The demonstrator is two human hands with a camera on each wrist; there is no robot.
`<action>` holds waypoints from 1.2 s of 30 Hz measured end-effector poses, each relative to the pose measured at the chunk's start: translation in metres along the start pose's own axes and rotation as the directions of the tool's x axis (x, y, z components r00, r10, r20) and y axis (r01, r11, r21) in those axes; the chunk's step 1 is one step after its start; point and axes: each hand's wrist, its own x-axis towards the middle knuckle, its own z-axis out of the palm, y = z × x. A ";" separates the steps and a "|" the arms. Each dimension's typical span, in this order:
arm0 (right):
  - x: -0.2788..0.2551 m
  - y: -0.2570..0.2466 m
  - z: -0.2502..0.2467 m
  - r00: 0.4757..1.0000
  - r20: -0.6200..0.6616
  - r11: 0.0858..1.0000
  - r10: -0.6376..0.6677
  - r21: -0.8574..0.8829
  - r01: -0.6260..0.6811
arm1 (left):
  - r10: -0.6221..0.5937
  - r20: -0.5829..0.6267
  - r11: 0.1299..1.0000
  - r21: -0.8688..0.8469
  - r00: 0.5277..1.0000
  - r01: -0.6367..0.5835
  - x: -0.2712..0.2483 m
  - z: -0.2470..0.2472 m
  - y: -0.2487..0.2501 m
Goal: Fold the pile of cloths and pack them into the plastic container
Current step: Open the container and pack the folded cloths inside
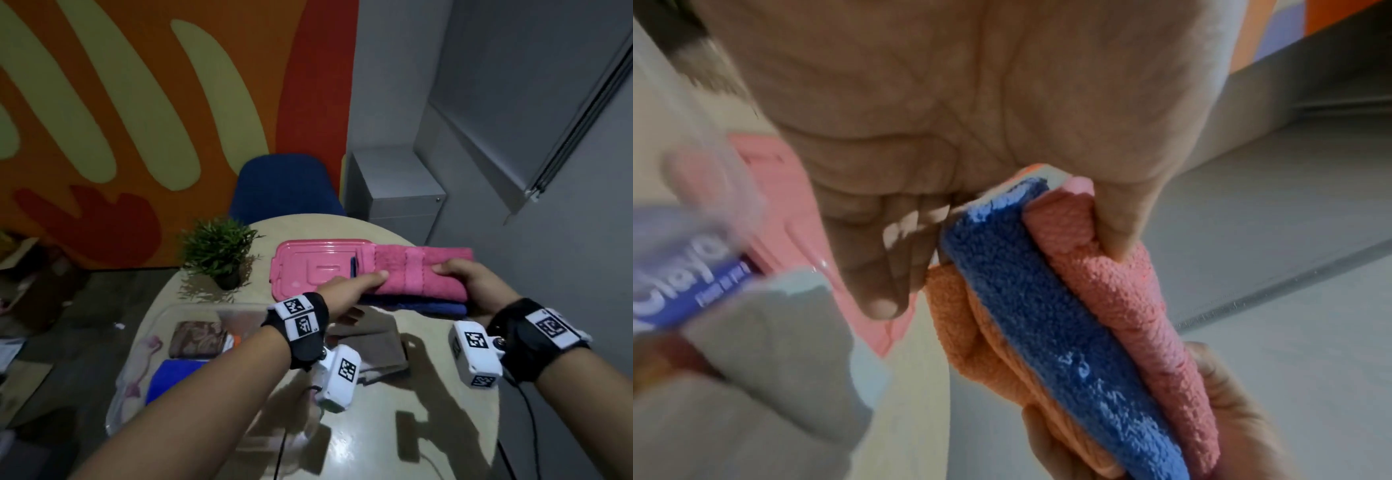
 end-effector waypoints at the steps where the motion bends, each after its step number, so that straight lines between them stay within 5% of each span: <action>1: 0.004 0.002 0.022 1.000 0.013 1.000 -0.006 -0.028 0.006 | -0.003 -0.012 1.000 0.002 1.000 0.003 -0.009 -0.023 -0.004; 7: 0.028 0.043 0.135 0.995 0.039 0.968 0.092 -0.237 -0.081 | -0.083 -0.125 0.995 -0.074 0.989 0.074 -0.052 -0.130 -0.046; 13: 0.043 0.093 0.189 0.981 -0.096 0.871 0.168 -0.451 -0.194 | -0.311 -0.075 0.949 -0.081 0.947 0.306 -0.056 -0.171 -0.102; 18: 0.055 0.122 0.218 0.948 -0.273 0.807 0.165 -0.516 -0.289 | -0.232 -0.251 0.922 0.250 0.940 0.295 -0.045 -0.187 -0.114; 21: 0.065 0.132 0.232 0.929 -0.349 0.692 0.123 -0.640 -0.332 | -0.208 -0.242 0.871 0.396 0.948 0.292 -0.039 -0.190 -0.116; 28: 0.085 0.144 0.236 0.943 -0.309 0.525 0.127 -0.785 -0.328 | -0.125 -0.251 0.639 0.720 0.960 0.272 -0.041 -0.188 -0.119; 31: 0.086 0.150 0.232 0.928 -0.342 0.442 0.149 -0.817 -0.371 | -0.057 -0.129 0.548 0.825 0.990 0.139 -0.041 -0.185 -0.125; 34: 0.084 0.152 0.235 0.929 -0.337 0.353 0.150 -0.860 -0.369 | -0.124 -0.009 0.421 0.905 0.992 0.061 -0.038 -0.182 -0.138; 36: 0.082 0.149 0.244 0.933 -0.334 0.379 0.136 -0.852 -0.361 | -0.157 0.032 0.369 0.929 0.987 0.028 -0.037 -0.182 -0.142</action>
